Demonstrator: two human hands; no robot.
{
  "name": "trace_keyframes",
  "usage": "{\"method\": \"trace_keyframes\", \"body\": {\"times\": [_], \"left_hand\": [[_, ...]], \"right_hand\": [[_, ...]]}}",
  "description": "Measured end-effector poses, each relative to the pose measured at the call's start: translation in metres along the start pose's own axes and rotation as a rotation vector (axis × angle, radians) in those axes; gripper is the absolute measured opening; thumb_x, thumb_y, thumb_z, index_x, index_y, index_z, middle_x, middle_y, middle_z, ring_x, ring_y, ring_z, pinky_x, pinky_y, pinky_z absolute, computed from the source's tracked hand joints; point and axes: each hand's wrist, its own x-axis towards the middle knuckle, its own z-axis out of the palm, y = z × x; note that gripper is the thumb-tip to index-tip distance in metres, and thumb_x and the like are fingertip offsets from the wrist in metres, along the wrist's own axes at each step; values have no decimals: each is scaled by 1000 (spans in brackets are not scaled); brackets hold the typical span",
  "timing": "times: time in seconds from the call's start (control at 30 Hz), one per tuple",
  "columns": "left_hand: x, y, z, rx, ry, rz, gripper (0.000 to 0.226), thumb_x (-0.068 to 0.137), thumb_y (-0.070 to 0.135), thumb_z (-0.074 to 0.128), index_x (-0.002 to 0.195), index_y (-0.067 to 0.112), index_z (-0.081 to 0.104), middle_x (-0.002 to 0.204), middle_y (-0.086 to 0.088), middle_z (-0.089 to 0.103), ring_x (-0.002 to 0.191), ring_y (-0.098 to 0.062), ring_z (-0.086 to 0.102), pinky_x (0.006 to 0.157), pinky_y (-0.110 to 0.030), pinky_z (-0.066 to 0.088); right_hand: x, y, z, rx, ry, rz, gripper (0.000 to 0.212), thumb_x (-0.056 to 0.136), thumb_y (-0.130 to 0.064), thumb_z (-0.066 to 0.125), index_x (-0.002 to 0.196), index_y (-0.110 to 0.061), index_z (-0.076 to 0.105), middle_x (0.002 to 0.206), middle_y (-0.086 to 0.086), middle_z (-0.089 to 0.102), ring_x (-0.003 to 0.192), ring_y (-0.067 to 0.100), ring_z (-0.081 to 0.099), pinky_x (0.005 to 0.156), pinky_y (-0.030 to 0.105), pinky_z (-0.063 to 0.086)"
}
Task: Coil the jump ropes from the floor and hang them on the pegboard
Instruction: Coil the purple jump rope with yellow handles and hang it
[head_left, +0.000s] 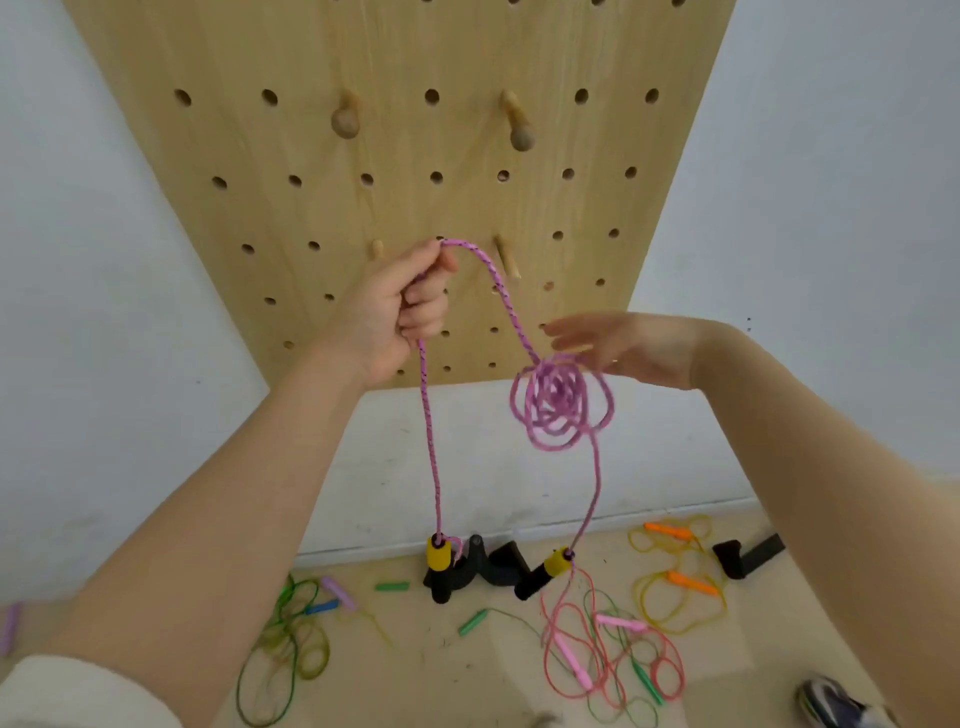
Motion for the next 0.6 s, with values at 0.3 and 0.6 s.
{"method": "trace_keyframes", "body": {"times": [0.3,0.6], "left_hand": [[-46,-10,23,154,-200,-1,40,95,8,36,124,31,51,59,9,41,39,0,24,40,-14,18],[-102,-39,-3,-367,-19,26,17,76,34,68,89,24,72,46,9,30,41,-6,16,37,-14,23]], "right_hand": [[-5,-22,74,172,289,-423,18,96,-10,46,83,-5,57,50,-10,38,45,6,33,48,19,29],[-4,32,72,-5,661,-139,29,91,-32,56,70,-11,57,58,-2,37,53,13,31,51,23,26]]}}
